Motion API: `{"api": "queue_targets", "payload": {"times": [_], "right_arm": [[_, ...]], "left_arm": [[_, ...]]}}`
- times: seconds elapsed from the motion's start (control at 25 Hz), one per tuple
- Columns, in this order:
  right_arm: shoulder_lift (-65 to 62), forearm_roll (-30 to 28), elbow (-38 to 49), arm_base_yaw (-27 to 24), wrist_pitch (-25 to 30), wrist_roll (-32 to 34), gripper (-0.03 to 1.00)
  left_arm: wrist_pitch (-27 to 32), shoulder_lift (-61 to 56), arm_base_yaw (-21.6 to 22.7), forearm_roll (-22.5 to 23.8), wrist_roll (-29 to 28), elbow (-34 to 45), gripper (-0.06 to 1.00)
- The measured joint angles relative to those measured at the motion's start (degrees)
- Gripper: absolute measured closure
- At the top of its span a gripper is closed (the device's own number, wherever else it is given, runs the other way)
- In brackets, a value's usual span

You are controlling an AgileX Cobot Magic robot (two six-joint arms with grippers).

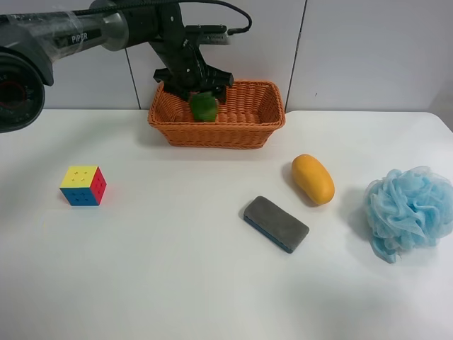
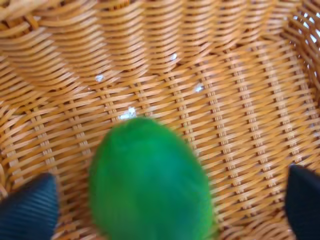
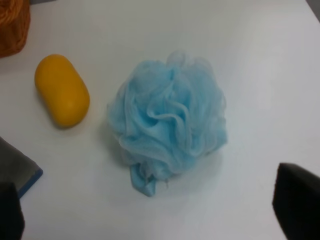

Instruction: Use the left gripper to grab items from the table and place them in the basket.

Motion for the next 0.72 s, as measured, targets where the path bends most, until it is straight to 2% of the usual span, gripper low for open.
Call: {"api": "queue_targets", "payload": {"times": [0.04,0.12,0.48,0.6,0.72], "right_arm": [[0.00,0.00,0.00,0.00,0.00,0.00,-0.02],[0.00,0.00,0.00,0.00,0.00,0.00,-0.02],[0.00,0.00,0.00,0.00,0.00,0.00,-0.02],[0.00,0.00,0.00,0.00,0.00,0.00,-0.02],[0.00,0.00,0.00,0.00,0.00,0.00,-0.02]], "left_arm": [[0.00,0.00,0.12,-0.05,0.07,-0.07,0.03],[0.06,0.00,0.12,-0.20,0.14,-0.13,-0.02],[1.88,-1.56,0.12,-1.17,0.13,-0.17,-0.05],[5.98,-4.14,0.13,-1.25,0.13,-0.17,-0.05],[12.72,-7.86,0.13,-1.19,0.13,-0.17,-0.05]]}}
